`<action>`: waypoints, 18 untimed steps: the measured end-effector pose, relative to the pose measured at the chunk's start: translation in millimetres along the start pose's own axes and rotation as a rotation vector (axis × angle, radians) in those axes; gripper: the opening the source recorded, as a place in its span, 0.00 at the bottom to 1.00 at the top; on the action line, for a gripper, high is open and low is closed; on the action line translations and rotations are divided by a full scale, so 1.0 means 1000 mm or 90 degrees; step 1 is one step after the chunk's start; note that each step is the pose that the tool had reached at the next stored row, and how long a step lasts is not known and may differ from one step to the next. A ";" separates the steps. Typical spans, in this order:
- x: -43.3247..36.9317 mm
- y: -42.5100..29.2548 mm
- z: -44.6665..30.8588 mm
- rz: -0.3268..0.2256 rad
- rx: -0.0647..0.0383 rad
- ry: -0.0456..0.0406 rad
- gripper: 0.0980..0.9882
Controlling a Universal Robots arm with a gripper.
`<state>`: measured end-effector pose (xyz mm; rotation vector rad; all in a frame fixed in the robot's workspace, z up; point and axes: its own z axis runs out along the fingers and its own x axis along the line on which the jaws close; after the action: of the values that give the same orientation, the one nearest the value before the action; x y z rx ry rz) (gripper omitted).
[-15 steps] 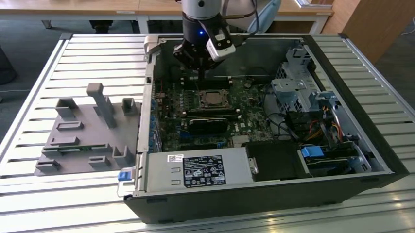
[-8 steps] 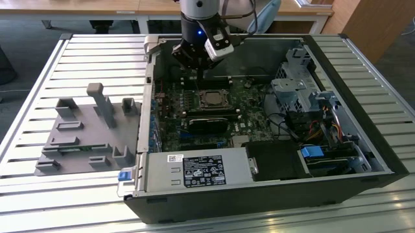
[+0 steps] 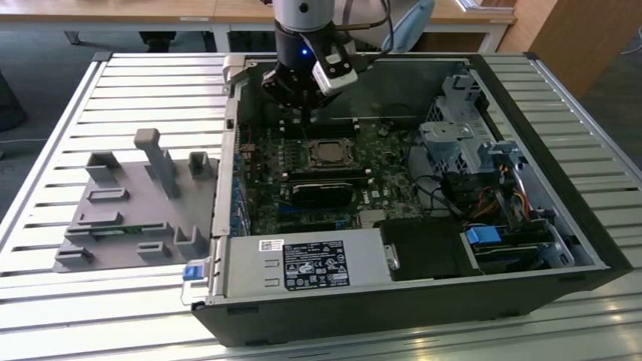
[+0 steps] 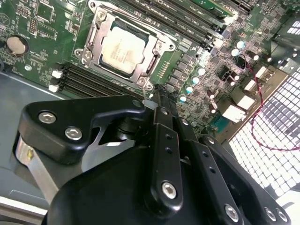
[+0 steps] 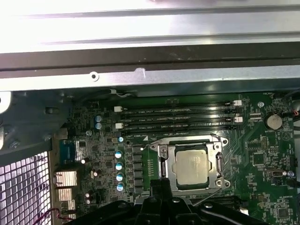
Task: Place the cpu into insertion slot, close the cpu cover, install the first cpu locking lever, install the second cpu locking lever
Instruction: 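Install the first cpu locking lever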
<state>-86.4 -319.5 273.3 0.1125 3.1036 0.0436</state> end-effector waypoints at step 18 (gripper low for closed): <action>0.0040 -0.0003 0.0025 0.000 -0.001 0.0000 0.01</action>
<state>-90.2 -319.5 270.7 0.1120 3.1035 0.0466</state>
